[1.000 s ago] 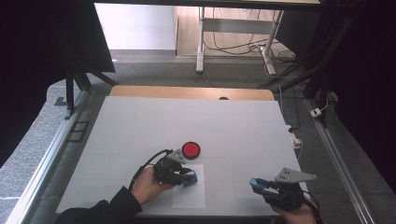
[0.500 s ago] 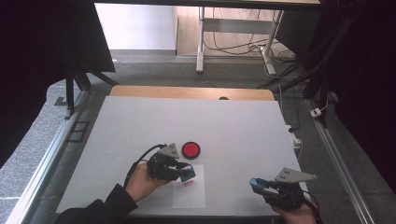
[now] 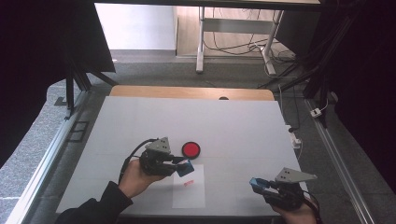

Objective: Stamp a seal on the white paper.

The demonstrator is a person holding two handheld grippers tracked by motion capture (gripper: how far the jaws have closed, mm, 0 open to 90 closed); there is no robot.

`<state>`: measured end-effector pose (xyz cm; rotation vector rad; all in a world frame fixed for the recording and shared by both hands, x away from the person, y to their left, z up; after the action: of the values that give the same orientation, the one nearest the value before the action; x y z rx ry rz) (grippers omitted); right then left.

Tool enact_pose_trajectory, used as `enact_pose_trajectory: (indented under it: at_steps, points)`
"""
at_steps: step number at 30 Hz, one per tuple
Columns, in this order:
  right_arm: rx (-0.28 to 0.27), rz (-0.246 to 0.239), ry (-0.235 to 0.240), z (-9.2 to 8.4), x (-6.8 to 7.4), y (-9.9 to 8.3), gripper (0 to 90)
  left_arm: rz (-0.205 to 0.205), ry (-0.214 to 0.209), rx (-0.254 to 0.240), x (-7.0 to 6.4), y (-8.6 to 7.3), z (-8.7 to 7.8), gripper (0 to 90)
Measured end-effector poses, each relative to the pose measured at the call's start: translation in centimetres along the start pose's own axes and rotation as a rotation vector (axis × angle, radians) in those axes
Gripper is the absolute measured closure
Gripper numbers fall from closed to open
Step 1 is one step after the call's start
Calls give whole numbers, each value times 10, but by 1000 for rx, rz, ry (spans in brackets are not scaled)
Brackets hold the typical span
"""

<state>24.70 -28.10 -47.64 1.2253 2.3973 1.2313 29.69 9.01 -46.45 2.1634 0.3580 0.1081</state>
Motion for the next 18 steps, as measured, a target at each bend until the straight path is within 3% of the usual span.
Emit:
enact_pose_trajectory:
  at_steps: [9,18]
  points:
    - [-1,-2,1,0,0,0,680,-6,-27,-107,-3,9,-21,705]
    - [-5,7,4,0,0,1,680,-5,-46,-95,-4,9,-19,705]
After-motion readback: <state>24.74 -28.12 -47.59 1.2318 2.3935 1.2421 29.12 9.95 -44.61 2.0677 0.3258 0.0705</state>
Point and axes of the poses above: each handheld gripper's, and its own axes: z roughly forward along the jaws, y roughly out of its top, x roughly to its left, the point moved 3 cm from there along z, roughly forward along the jaws, and after that the axes turned 9 degrees about z, right-handed, at the moved point
